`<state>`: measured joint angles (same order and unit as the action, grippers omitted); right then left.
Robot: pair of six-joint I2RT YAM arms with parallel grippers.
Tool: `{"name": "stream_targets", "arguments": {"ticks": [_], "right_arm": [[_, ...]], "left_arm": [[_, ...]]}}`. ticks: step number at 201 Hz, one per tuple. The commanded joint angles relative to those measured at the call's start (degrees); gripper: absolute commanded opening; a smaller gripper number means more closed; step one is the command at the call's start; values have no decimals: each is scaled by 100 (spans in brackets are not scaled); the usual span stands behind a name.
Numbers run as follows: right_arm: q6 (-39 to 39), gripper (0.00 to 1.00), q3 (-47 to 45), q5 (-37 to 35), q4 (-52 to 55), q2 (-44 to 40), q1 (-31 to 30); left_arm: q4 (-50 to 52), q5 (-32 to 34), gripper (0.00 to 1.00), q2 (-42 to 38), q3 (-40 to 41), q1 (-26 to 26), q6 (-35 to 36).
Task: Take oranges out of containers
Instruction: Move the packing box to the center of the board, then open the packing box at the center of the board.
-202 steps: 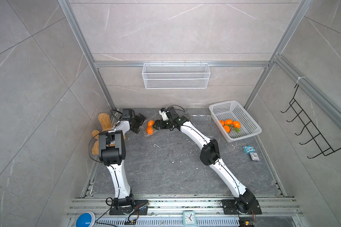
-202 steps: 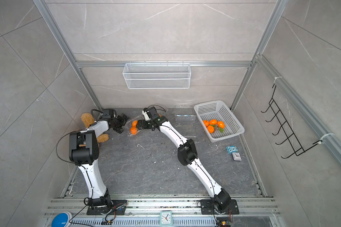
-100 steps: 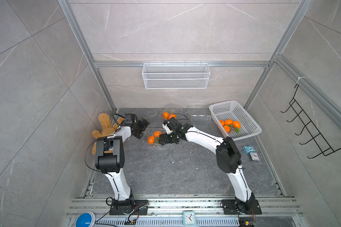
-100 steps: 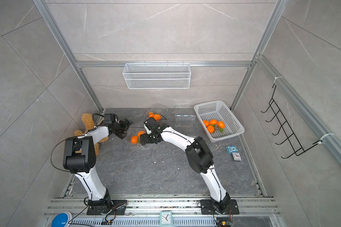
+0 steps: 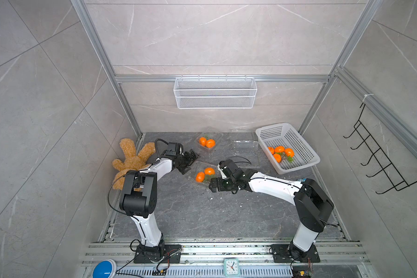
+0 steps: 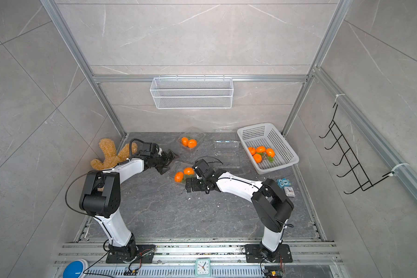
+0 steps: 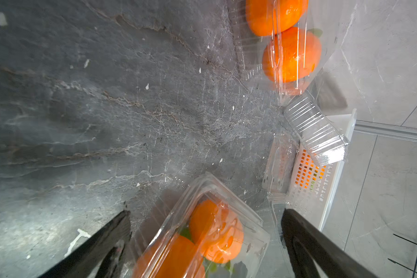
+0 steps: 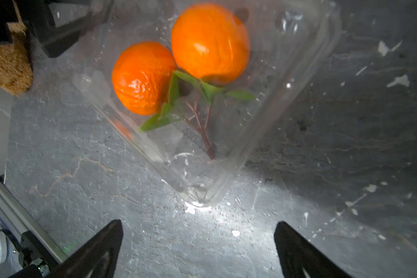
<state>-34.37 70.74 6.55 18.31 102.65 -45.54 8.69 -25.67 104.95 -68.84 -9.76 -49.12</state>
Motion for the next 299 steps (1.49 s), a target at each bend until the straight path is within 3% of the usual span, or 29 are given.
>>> {"name": "stream_targets", "arguments": {"ticks": [1,60,162,173,196,221,241,270,299], "right_arm": [[-92,100,521,-259,-5,416,166],[-336,100,721,248,-556,865,333],[-1190,100,-1110,865,-1807,-494,611],[-1312,100,-1251,947,-1987,-565,657],[-1431,100,-1349,1152,-2328,-539,747],[-1487,100,-1328,1322,-2635,-350,817],[-1647,100,-1383,1537,-3064,-189,924],[-1785,100,-1435,1762,-3493,-19,999],[-1859,100,-1509,1841,-3666,23,1014]], "left_arm": [[89,-38,99,122,-555,-37,266],[711,167,99,898,-1654,-610,575],[1038,96,100,1258,-2423,-1248,635],[1347,367,99,1088,-2456,-1212,809],[2018,1242,100,414,-2172,-925,1035],[2281,1650,100,-392,-1425,-437,1063],[1912,1269,99,-757,-721,-234,931],[980,434,99,-681,-71,-237,592],[475,235,100,-512,170,-263,356]]}}
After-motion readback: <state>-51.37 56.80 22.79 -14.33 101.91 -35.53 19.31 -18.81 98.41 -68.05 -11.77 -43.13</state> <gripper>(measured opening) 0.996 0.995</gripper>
